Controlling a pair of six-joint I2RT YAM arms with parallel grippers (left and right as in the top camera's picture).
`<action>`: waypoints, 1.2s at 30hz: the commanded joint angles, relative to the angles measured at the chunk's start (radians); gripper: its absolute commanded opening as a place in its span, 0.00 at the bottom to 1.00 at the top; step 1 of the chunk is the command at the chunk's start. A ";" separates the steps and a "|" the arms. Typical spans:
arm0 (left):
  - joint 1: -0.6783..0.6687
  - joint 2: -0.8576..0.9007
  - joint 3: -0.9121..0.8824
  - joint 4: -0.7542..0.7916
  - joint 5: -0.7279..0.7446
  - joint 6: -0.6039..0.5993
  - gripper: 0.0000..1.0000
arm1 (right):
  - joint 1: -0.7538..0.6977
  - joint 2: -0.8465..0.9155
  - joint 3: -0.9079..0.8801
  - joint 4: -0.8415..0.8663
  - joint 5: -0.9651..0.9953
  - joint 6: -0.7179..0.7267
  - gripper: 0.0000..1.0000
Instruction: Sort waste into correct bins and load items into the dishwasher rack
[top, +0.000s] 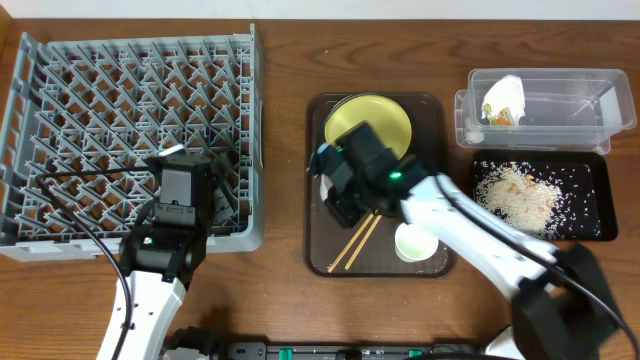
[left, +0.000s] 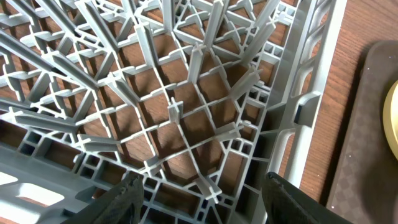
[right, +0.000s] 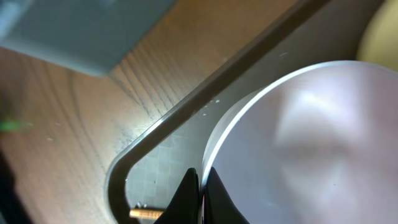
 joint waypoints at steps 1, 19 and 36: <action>0.004 0.000 0.011 0.000 -0.023 -0.005 0.64 | 0.030 0.050 0.017 0.021 0.026 -0.026 0.01; 0.004 0.000 0.011 0.000 -0.023 -0.005 0.64 | 0.034 0.080 0.019 0.037 0.040 0.049 0.26; 0.004 0.000 0.011 0.000 -0.023 -0.005 0.64 | -0.193 -0.237 0.026 -0.322 0.078 0.215 0.31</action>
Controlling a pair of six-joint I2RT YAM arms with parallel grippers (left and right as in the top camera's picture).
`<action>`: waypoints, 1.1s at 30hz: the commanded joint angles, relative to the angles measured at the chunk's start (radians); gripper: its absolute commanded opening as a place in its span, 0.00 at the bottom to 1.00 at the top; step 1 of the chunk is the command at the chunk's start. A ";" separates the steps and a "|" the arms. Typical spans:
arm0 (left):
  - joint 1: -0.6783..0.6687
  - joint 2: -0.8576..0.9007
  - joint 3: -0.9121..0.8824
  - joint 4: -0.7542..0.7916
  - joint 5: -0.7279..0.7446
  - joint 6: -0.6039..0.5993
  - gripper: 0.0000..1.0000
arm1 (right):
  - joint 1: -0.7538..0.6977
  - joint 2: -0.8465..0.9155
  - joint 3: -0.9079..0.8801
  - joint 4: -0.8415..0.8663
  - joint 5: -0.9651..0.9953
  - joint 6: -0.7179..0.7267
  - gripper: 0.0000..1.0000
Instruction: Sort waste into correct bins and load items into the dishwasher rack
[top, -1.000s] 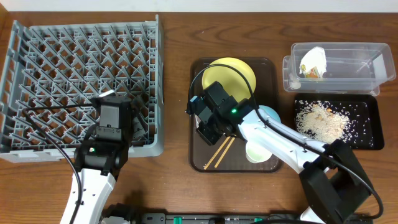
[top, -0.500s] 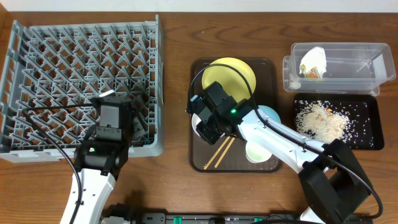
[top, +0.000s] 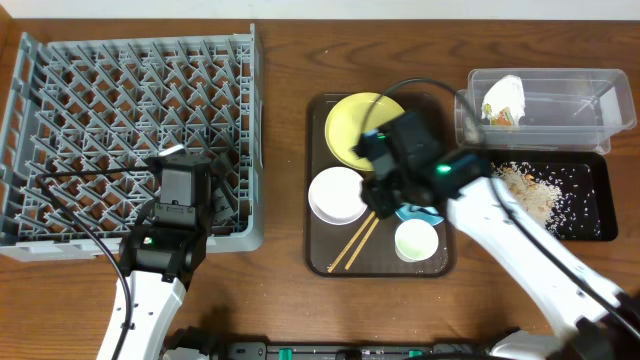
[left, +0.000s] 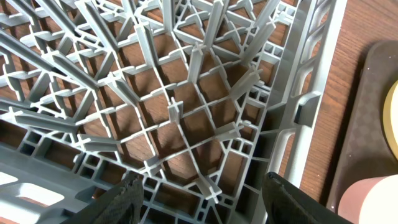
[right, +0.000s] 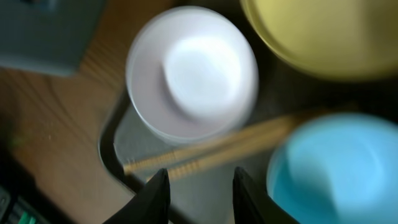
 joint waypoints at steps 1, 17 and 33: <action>0.004 0.000 0.011 0.000 -0.023 -0.005 0.64 | -0.041 -0.025 0.011 -0.091 0.021 0.073 0.31; 0.004 0.000 0.011 0.000 -0.023 -0.005 0.64 | 0.020 -0.010 -0.174 -0.200 0.089 0.291 0.32; 0.004 0.000 0.011 0.000 -0.023 -0.005 0.52 | 0.047 -0.011 -0.245 -0.052 0.138 0.334 0.01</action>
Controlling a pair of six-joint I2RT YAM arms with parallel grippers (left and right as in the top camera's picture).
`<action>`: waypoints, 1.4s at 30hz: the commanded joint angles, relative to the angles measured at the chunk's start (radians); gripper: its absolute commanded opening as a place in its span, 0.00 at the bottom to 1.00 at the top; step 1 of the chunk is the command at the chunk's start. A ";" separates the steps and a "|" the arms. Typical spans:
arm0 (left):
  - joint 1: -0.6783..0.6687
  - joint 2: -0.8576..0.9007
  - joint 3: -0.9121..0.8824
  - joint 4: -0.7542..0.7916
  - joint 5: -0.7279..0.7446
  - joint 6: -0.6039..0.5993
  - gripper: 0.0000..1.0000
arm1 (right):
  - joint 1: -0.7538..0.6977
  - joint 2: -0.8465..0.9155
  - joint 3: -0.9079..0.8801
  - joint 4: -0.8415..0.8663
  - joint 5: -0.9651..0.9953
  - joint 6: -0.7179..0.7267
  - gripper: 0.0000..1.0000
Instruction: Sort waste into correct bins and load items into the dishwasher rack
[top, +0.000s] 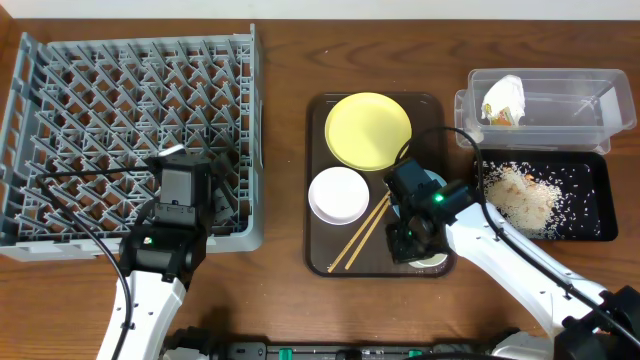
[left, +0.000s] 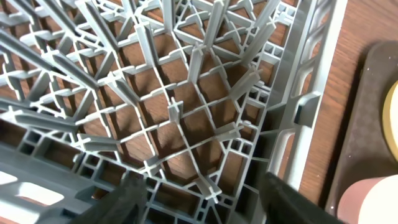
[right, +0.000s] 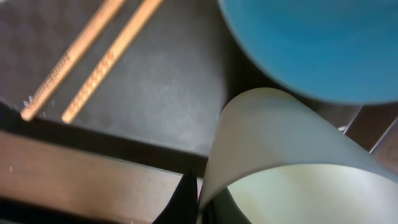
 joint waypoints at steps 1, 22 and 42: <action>0.004 0.000 0.011 0.000 -0.021 0.002 0.42 | 0.003 0.006 0.026 0.031 -0.002 -0.005 0.01; 0.019 0.002 0.011 0.188 0.596 0.002 0.69 | -0.332 0.032 0.380 0.201 -0.930 -0.388 0.01; 0.154 0.378 0.011 0.724 1.711 -0.282 0.73 | -0.351 0.135 0.380 0.319 -1.373 -0.537 0.01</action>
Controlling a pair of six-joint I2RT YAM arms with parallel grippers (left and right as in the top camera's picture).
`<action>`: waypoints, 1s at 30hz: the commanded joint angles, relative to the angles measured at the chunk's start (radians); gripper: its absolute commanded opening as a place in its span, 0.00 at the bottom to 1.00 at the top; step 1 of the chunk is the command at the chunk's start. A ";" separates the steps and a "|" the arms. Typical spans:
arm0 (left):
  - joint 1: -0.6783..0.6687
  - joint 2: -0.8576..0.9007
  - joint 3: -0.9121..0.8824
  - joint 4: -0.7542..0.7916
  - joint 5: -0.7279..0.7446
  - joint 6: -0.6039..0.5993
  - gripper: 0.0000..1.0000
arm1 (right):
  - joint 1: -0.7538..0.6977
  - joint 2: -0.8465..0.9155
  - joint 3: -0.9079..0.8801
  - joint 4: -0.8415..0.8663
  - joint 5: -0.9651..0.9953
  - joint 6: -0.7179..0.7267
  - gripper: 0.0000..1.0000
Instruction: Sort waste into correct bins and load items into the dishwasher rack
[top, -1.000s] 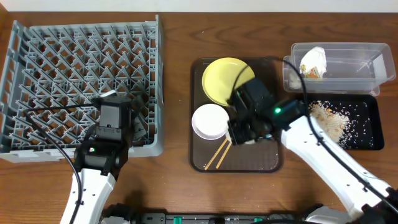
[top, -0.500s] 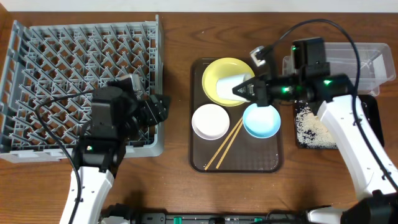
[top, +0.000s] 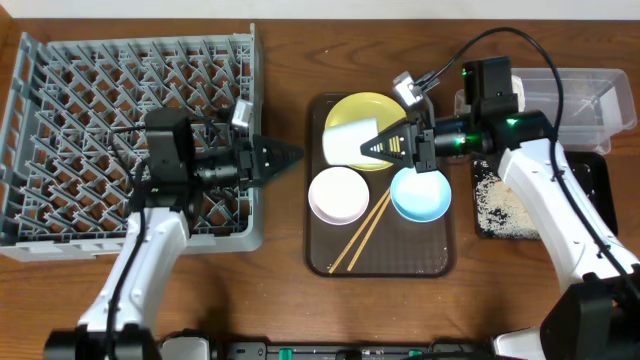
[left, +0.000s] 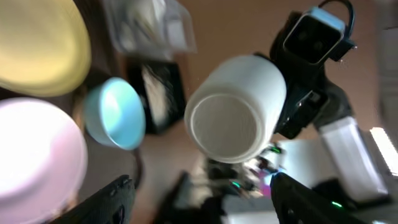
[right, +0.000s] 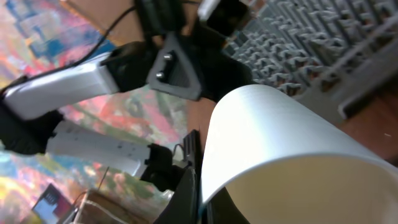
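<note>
My right gripper (top: 403, 143) is shut on the rim of a white cup (top: 362, 145), which lies on its side in the air over the yellow plate (top: 370, 112). In the right wrist view the cup (right: 280, 149) has its wall pinched at the right gripper (right: 198, 186). My left gripper (top: 285, 155) is open beside the grey dishwasher rack (top: 100, 110), pointing right at the cup. The left wrist view faces the cup's base (left: 233, 112), above the left gripper (left: 205, 199).
On the brown tray (top: 325, 255) sit a pink bowl (top: 337, 195), a blue bowl (top: 420, 195) and chopsticks (top: 355, 240). A clear bin (top: 580, 95) stands at the back right. In front of it a black tray (top: 500, 215) holds spilled rice.
The right gripper has lifted the cup off the tray's front right and turned it sideways over the yellow plate. The left arm has left the rack's near corner and now points right at the cup.
At first the right gripper was shut at the pink bowl's rim on the tray's left. Then it hung open over the tray, the bowl resting there. Then it was shut on the cup's rim on the tray. Now it holds the cup aloft facing the left gripper.
</note>
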 joint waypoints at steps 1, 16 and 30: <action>0.004 0.026 0.011 0.009 0.140 -0.052 0.73 | 0.020 0.003 0.013 0.014 -0.078 -0.027 0.01; -0.065 0.026 0.011 0.164 0.126 -0.152 0.74 | 0.045 0.003 0.013 0.018 -0.074 -0.023 0.01; -0.153 0.026 0.011 0.366 0.042 -0.334 0.74 | 0.058 0.003 0.013 0.049 -0.103 -0.023 0.01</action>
